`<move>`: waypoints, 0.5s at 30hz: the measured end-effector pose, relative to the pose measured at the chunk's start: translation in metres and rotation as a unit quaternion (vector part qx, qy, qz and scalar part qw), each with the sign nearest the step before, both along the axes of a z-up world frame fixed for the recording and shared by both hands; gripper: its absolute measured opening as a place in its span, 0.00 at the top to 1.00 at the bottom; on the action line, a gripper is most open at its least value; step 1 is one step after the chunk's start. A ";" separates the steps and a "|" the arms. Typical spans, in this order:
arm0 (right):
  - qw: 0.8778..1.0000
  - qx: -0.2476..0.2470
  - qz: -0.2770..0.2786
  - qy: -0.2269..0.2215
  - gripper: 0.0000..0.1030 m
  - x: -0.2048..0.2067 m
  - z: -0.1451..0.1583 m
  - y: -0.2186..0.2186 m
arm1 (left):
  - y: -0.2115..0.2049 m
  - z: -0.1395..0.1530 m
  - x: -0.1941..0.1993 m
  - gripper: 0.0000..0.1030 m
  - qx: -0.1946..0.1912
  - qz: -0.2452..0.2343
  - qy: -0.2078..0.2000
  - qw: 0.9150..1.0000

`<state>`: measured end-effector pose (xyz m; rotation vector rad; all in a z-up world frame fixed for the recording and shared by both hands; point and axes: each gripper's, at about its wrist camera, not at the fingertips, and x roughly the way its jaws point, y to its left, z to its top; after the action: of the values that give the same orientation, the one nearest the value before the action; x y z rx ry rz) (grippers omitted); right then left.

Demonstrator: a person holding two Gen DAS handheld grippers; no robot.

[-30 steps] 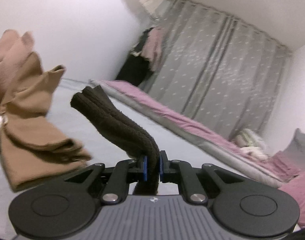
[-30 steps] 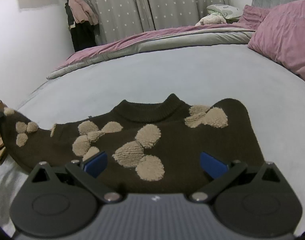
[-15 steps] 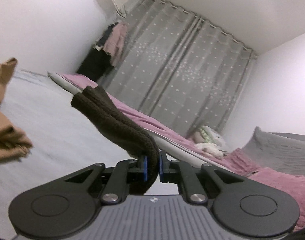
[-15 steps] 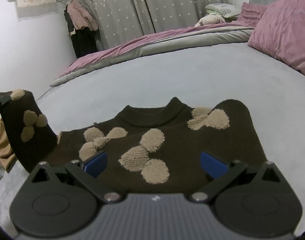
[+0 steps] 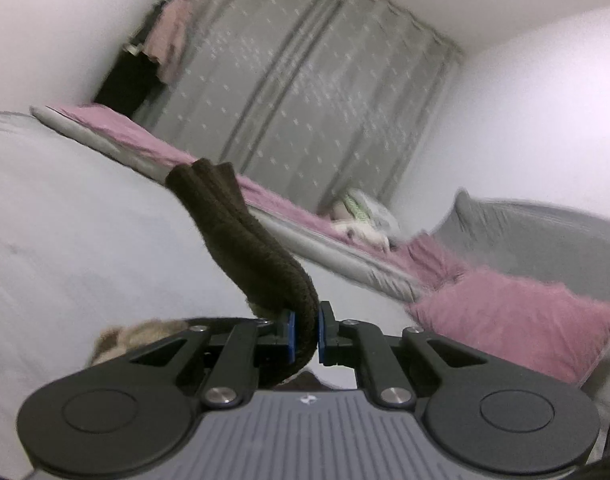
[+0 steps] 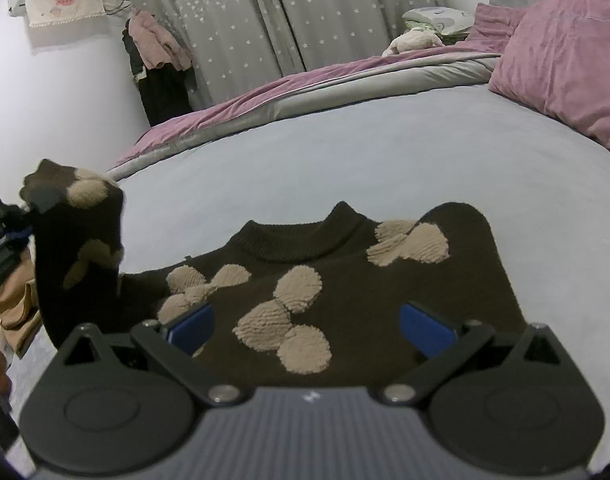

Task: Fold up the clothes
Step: 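Fold the held side over the sweater body and open the left gripper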

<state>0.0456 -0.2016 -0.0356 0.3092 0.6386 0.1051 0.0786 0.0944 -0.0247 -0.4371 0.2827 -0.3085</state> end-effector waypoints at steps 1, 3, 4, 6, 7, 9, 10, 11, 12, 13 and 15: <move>1.000 0.001 -0.001 0.000 0.00 0.000 0.000 -0.001 | -0.005 -0.003 -0.001 0.92 0.006 -0.008 0.007 1.000; 1.000 0.005 -0.003 0.000 0.00 0.001 0.000 -0.002 | -0.014 -0.009 -0.001 0.92 0.018 -0.021 0.019 0.999; 1.000 0.008 -0.005 0.001 0.00 0.002 0.000 -0.003 | -0.019 -0.012 -0.001 0.92 0.024 -0.028 0.025 0.999; 1.000 0.014 -0.007 0.002 0.00 0.002 -0.001 -0.004 | -0.027 -0.019 -0.001 0.92 0.032 -0.039 0.039 0.998; 1.000 0.017 -0.008 0.002 0.00 0.002 -0.001 -0.005 | -0.031 -0.023 -0.001 0.92 0.037 -0.046 0.045 0.997; 1.000 0.023 -0.009 0.004 0.00 0.002 -0.002 -0.006 | -0.040 -0.030 -0.001 0.92 0.051 -0.060 0.059 0.995; 1.000 0.025 -0.010 0.004 0.00 0.002 -0.002 -0.007 | -0.045 -0.033 -0.001 0.92 0.059 -0.066 0.067 0.994; 1.000 0.027 -0.011 0.005 0.00 0.002 -0.002 -0.007 | -0.050 -0.037 0.000 0.92 0.067 -0.072 0.075 0.992; 1.000 0.028 -0.011 0.006 0.00 0.003 -0.002 -0.008 | -0.054 -0.040 0.000 0.91 0.075 -0.078 0.082 0.991; 0.999 0.029 -0.011 0.006 0.00 0.003 -0.003 -0.008 | -0.059 -0.044 0.000 0.91 0.082 -0.084 0.089 0.989; 0.999 0.034 -0.011 0.008 0.00 0.003 -0.003 -0.008 | -0.064 -0.050 -0.002 0.90 0.090 -0.093 0.103 0.986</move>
<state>0.0487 -0.2099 -0.0388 0.3824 0.6473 0.1025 0.0765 0.0302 -0.0748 -0.2632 0.5504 -0.4178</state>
